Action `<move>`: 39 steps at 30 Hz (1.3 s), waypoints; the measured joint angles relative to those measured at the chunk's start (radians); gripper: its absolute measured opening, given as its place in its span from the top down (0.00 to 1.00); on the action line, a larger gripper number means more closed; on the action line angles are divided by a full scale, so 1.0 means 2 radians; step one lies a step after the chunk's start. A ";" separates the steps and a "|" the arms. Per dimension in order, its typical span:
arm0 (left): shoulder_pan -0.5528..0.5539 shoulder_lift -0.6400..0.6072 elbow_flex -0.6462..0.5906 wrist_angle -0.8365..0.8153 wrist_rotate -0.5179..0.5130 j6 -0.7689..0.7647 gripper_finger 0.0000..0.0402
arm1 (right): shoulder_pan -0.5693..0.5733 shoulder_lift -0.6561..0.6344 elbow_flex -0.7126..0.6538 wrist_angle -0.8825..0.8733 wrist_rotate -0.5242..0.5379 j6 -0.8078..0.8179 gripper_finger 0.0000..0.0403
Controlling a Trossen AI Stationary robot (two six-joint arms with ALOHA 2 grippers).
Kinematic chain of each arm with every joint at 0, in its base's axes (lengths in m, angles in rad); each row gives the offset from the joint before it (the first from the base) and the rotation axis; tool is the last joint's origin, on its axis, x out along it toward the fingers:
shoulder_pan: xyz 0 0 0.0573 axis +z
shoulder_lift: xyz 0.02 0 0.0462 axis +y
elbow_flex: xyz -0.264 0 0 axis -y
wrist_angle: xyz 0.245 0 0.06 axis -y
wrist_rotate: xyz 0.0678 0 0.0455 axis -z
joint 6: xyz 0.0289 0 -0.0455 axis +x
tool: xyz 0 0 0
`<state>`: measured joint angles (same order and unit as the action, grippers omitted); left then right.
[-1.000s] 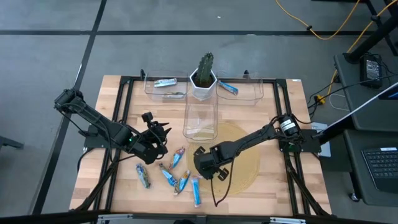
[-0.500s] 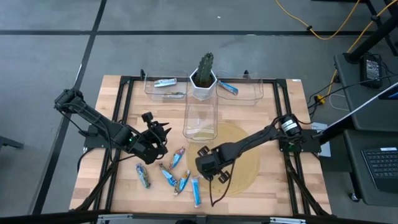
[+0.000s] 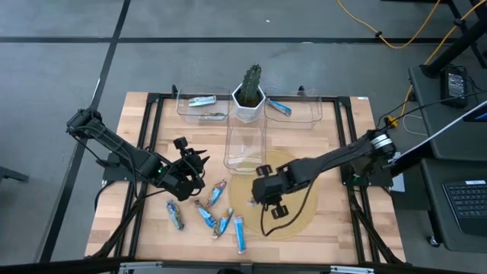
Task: Pick and place Granola Bars by type
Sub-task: Put the red green granola bar into the right transparent bin
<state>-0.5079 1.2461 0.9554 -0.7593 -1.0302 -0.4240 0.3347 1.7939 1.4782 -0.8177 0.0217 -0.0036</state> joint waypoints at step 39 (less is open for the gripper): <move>0.000 0.000 0.000 0.000 0.001 -0.009 0.75 | -0.152 -0.239 -0.022 -0.170 0.129 0.090 0.82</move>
<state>-0.5079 1.2461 0.9554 -0.7589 -1.0283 -0.4423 0.0314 1.3166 1.4338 -1.1571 0.2791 0.1757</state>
